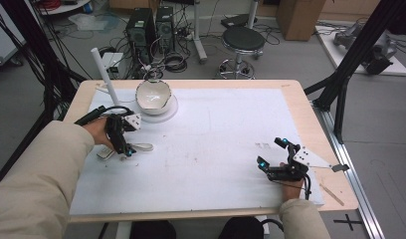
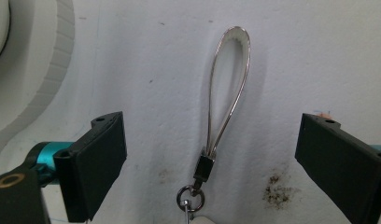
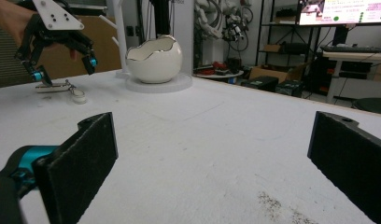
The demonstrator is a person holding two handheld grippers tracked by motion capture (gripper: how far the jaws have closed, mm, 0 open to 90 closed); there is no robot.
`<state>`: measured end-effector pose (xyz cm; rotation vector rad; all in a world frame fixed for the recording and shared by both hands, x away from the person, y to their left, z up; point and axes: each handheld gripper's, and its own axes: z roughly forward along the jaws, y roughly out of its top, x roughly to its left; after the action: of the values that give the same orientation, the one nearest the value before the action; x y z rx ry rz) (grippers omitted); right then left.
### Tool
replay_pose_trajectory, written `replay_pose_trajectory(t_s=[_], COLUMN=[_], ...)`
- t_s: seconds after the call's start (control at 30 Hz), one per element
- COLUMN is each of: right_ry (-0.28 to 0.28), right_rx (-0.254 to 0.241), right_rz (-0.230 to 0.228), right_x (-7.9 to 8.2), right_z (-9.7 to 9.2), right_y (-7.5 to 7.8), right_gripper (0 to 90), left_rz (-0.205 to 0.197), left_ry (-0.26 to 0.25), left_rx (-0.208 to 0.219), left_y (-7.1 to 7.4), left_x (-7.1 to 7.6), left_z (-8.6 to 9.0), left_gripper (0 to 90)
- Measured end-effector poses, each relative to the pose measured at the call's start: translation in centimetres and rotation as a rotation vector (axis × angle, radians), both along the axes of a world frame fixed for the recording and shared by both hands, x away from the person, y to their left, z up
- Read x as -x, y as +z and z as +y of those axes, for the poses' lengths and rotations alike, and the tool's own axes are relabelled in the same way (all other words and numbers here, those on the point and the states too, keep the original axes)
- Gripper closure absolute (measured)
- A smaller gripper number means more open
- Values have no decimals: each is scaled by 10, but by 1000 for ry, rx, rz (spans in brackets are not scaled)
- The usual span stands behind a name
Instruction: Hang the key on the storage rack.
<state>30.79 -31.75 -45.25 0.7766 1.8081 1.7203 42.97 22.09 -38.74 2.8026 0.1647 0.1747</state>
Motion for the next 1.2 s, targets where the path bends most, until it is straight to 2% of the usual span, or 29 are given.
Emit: replay_pose_trajectory(t_s=[0.1,0.13,0.2,0.33,0.4,0.5,0.57,0.6,0.77,0.8,0.9,1.0,1.07,1.2], right_ry=[0,-1,2,2,2,2,3,2,2,3,3,3,3,3], right_rx=[-3,-2,5,3,4,3,3,4,3,2,4,3,3,2], right_rz=[3,3,0,2,1,1,1,0,2,2,0,1,2,2], right_x=[0,0,0,1,0,0,0,0,1,0,0,0,1,0], right_z=[0,0,0,0,0,0,0,0,0,0,0,0,0,0], right_y=[0,0,0,0,0,0,0,0,0,0,0,0,0,0], right_gripper=[6,6,6,6,6,6,6,6,6,6,6,6,6,6], left_rz=[0,-4,5,7,9,13,26,33,26,35,40,47,71,64], left_ry=[9,-3,10,17,28,39,24,43,36,57,48,40,46,52], left_rx=[-8,-25,-15,-24,-25,-45,-65,-59,-104,-92,-106,-117,-128,-142], left_y=[-3,-3,-5,-6,-5,-5,-6,-7,-9,-10,-10,-10,-12,-12], left_x=[0,-1,0,0,0,-1,-1,-1,-3,-2,-4,-4,-4,-5], left_z=[3,3,5,6,6,6,6,6,6,6,5,6,6,6], left_gripper=[123,135,207,250,305,372,413,422,489,497,541,625,656,691])
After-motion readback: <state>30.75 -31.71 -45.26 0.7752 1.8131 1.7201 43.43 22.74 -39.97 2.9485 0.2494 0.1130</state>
